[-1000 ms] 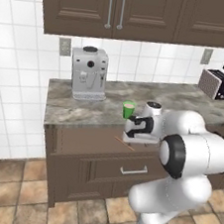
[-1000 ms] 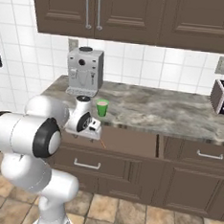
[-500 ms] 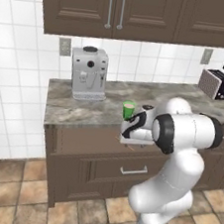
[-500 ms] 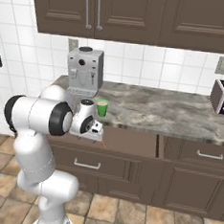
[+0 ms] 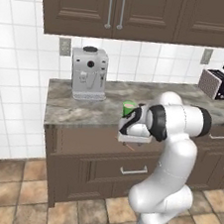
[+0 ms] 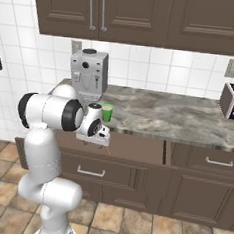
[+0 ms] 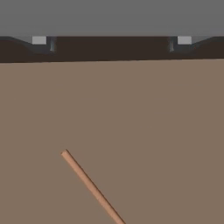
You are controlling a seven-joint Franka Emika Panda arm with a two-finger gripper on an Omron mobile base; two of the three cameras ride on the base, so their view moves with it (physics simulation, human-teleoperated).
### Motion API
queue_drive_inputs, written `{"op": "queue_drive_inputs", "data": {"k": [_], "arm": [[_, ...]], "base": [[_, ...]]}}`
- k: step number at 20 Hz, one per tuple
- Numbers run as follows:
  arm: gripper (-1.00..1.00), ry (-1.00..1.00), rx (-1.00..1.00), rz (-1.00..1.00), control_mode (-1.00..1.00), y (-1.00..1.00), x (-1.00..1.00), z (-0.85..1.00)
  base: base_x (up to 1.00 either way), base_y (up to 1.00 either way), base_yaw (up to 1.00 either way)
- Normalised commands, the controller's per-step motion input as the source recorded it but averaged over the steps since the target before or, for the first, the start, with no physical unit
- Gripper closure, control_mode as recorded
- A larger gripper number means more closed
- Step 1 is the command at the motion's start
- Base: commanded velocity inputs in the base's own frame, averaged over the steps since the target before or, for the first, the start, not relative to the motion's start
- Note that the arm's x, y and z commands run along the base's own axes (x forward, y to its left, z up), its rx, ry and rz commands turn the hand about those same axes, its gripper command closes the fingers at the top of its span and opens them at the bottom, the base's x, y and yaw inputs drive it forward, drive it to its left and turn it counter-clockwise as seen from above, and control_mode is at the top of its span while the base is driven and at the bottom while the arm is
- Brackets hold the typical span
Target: Pick up the straw from the right drawer and put it inside the smoothie cup.
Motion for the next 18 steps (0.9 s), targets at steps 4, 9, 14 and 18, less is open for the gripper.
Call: {"op": "queue_drive_inputs", "data": {"k": [4,9,14,18], "arm": [[-1.0,0.04,0.0,0.0,-1.0,0.0,0.19,-0.35],[-1.0,0.04,0.0,0.0,-1.0,0.0,0.2,-0.39],[-1.0,0.06,0.0,0.0,-1.0,0.0,0.21,-0.36],[-1.0,0.11,0.0,0.0,-1.0,-0.01,0.03,-0.31]], "base": [[0.0,0.0,0.0],[0.0,0.0,0.0],[0.0,0.0,0.0],[0.0,0.0,0.0]]}}
